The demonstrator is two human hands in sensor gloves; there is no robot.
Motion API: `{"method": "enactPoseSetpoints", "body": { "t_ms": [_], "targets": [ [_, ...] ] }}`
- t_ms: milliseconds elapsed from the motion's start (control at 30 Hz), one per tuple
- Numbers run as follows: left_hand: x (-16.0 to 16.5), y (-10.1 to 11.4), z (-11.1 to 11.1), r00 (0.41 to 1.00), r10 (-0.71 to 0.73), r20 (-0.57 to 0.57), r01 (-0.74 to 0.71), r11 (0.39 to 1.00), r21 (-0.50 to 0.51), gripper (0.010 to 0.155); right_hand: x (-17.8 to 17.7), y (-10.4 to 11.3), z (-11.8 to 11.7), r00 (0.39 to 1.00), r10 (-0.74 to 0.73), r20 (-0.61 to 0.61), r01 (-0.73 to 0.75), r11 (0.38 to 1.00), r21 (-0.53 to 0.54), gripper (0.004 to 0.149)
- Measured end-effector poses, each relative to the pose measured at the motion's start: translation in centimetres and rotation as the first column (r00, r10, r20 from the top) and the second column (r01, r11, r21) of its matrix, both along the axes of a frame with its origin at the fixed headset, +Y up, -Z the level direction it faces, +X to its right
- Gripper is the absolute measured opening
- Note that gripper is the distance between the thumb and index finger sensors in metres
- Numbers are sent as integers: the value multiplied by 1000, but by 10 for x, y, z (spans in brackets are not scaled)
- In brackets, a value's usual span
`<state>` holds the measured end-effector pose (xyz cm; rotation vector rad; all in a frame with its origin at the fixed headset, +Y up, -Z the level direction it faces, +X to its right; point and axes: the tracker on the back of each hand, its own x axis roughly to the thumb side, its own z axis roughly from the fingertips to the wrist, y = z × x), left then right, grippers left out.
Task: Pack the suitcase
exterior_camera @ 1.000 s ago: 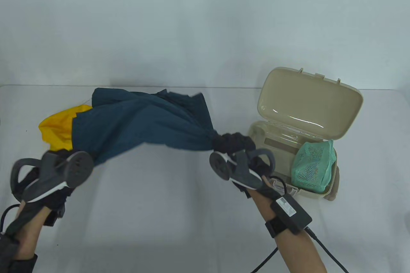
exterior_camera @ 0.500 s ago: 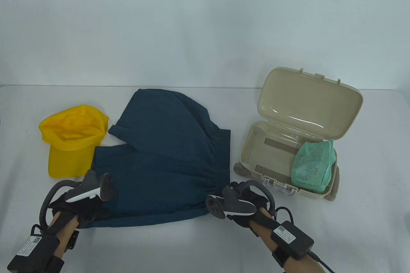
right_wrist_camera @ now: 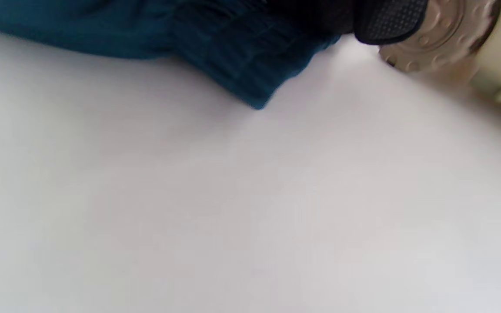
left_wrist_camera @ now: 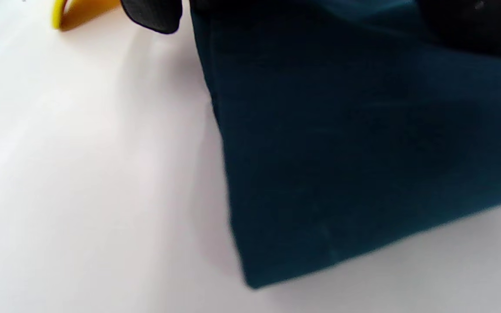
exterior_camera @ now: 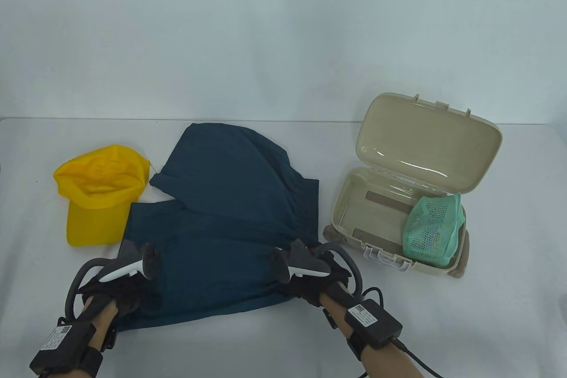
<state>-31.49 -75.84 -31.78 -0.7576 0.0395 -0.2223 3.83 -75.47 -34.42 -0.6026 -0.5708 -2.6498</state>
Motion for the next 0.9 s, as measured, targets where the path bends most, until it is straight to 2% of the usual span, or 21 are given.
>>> {"method": "enactPoseSetpoints", "body": {
  "t_ms": [300, 433, 600, 633, 767, 900],
  "targets": [
    [-2, 4, -1, 1000, -14, 1, 14, 1000, -23, 102, 1, 3, 1, 1000, -10, -6, 9, 1000, -8, 93],
    [7, 22, -12, 996, 93, 11, -93, 995, 45, 99, 2, 24, -10, 990, -138, 33, 138, 990, -6, 90],
    [28, 52, -43, 988, 152, 37, -156, 971, 182, 99, -2, 64, -42, 961, -258, 96, 249, 964, 97, 91],
    [34, 58, -54, 984, 178, 29, -180, 960, 216, 99, -4, 72, -54, 952, -282, 123, 268, 956, 117, 91],
    [48, 63, -82, 971, 239, 4, -229, 925, 302, 99, -11, 82, -85, 921, -331, 206, 311, 942, 123, 93],
    [60, 56, -102, 978, 209, 4, -198, 921, 336, 99, -17, 78, -107, 904, -322, 282, 306, 947, 102, 95]
  ]
}}
